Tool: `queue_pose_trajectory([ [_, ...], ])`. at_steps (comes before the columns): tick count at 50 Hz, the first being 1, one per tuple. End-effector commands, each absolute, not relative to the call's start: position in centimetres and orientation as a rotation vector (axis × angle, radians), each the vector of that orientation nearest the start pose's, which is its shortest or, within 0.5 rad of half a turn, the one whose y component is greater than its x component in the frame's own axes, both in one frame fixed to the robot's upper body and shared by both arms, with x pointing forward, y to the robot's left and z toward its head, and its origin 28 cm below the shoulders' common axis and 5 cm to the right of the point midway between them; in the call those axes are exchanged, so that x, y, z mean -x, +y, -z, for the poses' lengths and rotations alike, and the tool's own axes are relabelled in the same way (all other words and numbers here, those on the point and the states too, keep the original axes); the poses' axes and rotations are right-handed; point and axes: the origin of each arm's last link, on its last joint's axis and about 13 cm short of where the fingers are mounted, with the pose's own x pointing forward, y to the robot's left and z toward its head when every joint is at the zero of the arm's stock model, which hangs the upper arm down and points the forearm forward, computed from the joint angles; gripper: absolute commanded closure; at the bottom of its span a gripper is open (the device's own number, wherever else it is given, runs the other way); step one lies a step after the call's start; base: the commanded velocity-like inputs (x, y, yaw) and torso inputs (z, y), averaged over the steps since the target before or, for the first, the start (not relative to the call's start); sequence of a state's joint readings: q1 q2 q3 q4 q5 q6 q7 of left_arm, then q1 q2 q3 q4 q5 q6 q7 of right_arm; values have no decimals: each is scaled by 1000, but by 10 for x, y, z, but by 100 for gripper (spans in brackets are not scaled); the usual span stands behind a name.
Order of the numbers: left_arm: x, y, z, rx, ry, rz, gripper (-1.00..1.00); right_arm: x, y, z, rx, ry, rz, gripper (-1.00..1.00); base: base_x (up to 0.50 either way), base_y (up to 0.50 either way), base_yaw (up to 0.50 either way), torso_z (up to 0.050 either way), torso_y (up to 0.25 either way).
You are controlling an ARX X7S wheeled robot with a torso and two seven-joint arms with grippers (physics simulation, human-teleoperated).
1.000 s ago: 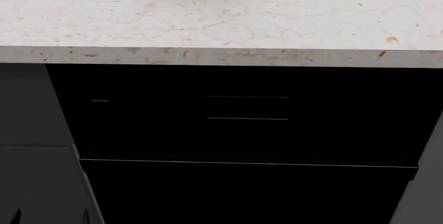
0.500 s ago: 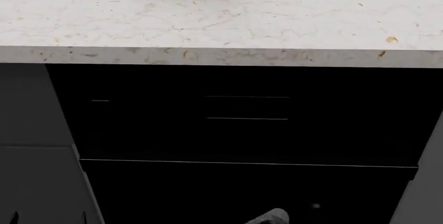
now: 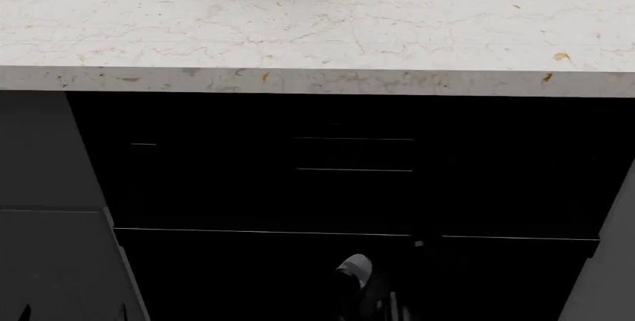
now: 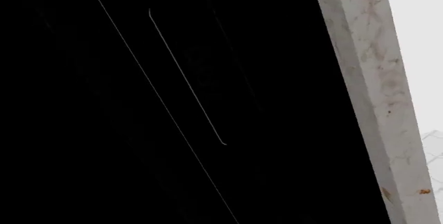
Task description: Open the dishwasher door
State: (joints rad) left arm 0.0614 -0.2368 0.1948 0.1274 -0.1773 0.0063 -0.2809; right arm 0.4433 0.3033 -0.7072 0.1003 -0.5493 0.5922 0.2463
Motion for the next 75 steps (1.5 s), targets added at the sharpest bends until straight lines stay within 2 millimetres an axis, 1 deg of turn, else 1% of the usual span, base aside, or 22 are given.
queue_pose_trajectory([
  [1, -194, 218, -23, -33, -31, -63, -100, -295, -97, -47, 1188, 35, -26, -100, 0, 0, 0, 0, 0],
  [5, -194, 218, -23, -32, -31, -63, -100, -303, -97, -44, 1202, 49, -29, -100, 0, 0, 0, 0, 0],
  [31, -194, 219, -23, -27, -30, -66, -100, -328, -90, -27, 1248, 106, -62, -100, 0, 0, 0, 0, 0],
  [42, -194, 218, -23, -26, -29, -64, -100, -341, -93, -18, 1284, 141, -50, -100, 0, 0, 0, 0, 0],
  [54, -195, 219, -24, -23, -30, -64, -100, -353, -97, -16, 1308, 173, -37, -100, 0, 0, 0, 0, 0],
  [57, -195, 219, -24, -22, -30, -64, -100, -354, -99, -18, 1315, 178, -27, -100, 0, 0, 0, 0, 0],
  [67, -196, 219, -22, -21, -28, -66, -100, -357, -102, -22, 1331, 186, -9, -100, 0, 0, 0, 0, 0],
  [75, -196, 219, -21, -21, -25, -66, -100, -356, -105, -21, 1328, 207, -8, -100, 0, 0, 0, 0, 0],
])
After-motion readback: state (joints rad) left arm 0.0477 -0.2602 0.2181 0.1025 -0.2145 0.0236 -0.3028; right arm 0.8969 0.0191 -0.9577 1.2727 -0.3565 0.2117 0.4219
